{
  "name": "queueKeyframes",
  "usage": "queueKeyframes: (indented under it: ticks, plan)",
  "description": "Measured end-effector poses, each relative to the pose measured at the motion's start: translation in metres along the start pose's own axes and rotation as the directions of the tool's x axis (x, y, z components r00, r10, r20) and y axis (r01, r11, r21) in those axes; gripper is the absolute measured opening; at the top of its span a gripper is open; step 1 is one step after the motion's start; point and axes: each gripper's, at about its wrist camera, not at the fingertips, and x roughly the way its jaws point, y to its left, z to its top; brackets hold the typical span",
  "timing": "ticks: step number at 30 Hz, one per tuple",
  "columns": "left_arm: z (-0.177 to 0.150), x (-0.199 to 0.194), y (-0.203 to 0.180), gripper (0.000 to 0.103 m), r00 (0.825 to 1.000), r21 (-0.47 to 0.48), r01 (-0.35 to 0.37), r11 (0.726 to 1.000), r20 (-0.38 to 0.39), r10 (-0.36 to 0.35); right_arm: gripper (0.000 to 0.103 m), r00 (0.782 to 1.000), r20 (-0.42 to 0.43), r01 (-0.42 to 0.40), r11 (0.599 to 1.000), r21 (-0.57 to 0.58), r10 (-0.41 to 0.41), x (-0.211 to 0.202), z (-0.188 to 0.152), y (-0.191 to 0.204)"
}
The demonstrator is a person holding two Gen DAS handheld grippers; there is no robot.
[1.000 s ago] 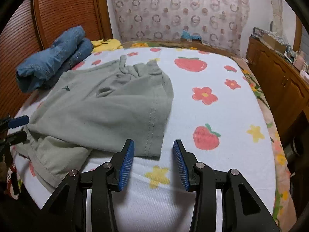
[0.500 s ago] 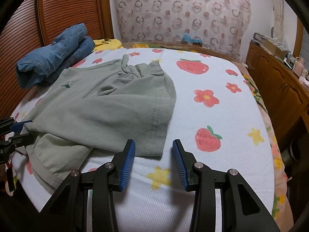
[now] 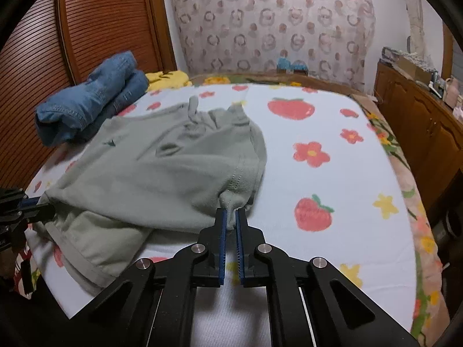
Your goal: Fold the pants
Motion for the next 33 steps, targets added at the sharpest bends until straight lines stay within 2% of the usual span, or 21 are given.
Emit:
queueKeyframes:
  ticks: [8,17,21,25,33]
  plan:
    - [0.011,-0.037,-0.002,0.008,0.996,-0.002,0.021,1.000,0.086,-0.020,0.005,0.988,0.151,0.023,0.999,-0.045,-0.016,-0.036,0.035,0.014]
    - [0.012,-0.062,0.010,0.006,0.991,-0.026,0.011,1.000,0.135,-0.008,0.005,0.971,0.234,-0.010,0.986,-0.166,0.049,-0.047,0.081,0.050]
    - [-0.003,-0.054,0.025,0.006,0.995,-0.066,-0.016,0.998,0.098,0.023,0.005,0.966,0.245,-0.033,0.975,-0.220,0.088,-0.034,0.095,0.069]
    - [-0.020,-0.045,0.041,0.006,0.997,-0.109,-0.045,0.993,0.061,0.052,0.005,0.968,0.221,-0.066,0.968,-0.242,0.121,-0.007,0.097,0.074]
    - [-0.036,-0.039,0.050,0.006,0.998,-0.145,-0.054,0.988,0.029,0.058,0.005,0.971,0.171,-0.118,0.958,-0.260,0.166,0.021,0.108,0.075]
